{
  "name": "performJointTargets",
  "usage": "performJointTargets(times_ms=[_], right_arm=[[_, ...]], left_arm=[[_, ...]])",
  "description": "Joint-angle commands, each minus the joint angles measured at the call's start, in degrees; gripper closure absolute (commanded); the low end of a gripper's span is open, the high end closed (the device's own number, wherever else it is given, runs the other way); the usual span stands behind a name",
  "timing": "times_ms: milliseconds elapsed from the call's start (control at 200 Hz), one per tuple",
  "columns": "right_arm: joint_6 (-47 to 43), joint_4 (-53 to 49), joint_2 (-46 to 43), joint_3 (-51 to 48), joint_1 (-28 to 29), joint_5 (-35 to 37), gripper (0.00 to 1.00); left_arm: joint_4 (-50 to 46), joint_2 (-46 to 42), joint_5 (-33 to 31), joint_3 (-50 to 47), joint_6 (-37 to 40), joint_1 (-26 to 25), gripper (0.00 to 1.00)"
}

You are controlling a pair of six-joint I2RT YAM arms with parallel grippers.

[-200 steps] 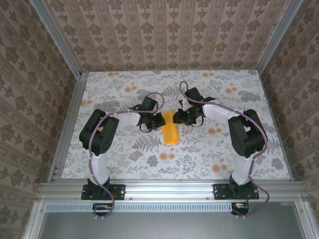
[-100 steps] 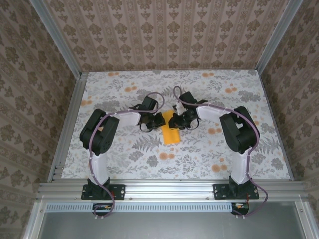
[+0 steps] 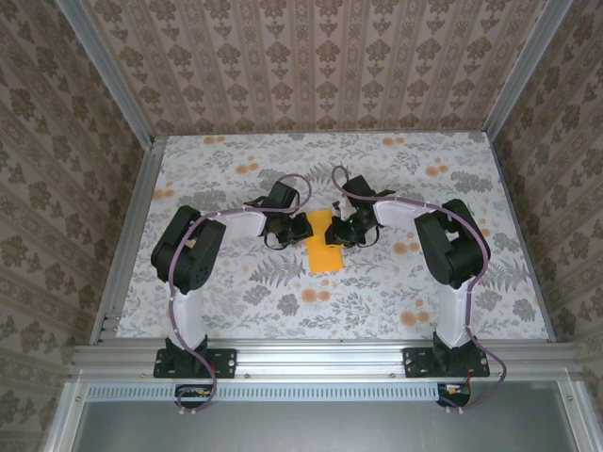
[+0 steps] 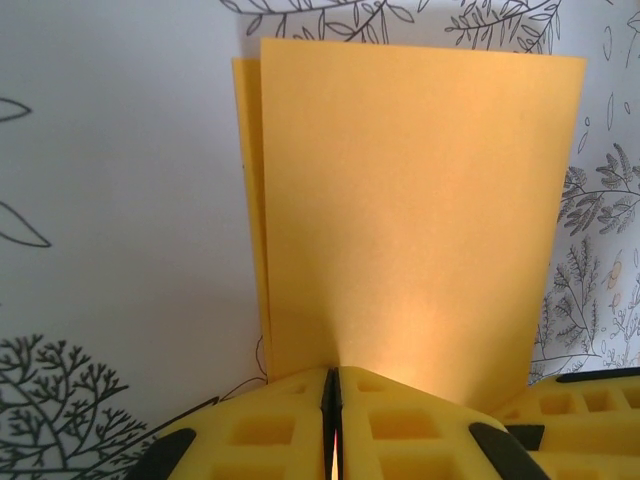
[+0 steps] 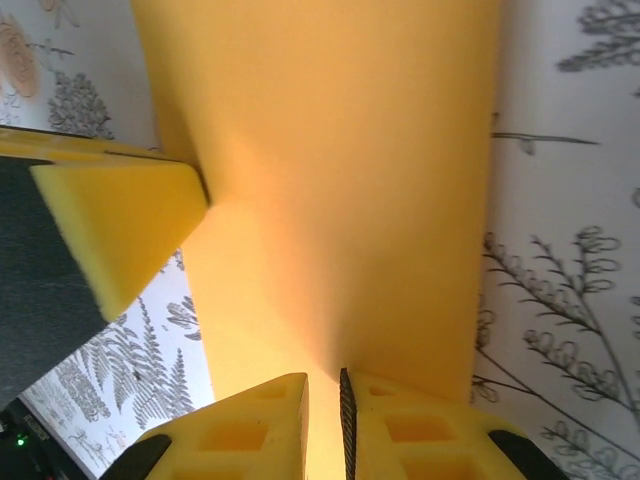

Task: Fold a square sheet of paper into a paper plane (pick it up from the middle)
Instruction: Fold the square sheet of paper in half at the center of the table.

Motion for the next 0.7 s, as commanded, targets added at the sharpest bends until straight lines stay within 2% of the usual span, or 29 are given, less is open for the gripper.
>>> performJointTargets(times_ms=[0,180,410,695], right_arm=[[-0.99,-0.91,1.86,-1.13,-0.33,1.91,0.82],[-1.31,-1.04,0.9,-1.22,-0.61,1.59,0.82],[-1.53,0.76,-3.55,-4.47,-0.6,-4.07,0.81],[-1.93,0.24,-3.19,-9.88,-0.86,-0.7,0.83]], left_arm=[[-6.17,3.55,-1.6,-1.1,1.27,-0.48,0.88],[-6.4,3.64,-1.83,-1.35,1.26,-0.48,0.88],[-6.4,3.64,-2.11,-1.4,1.26,-0.56,0.88],[-6.47,3.7,-2.29,-1.65,1.38,-0.57,0.88]])
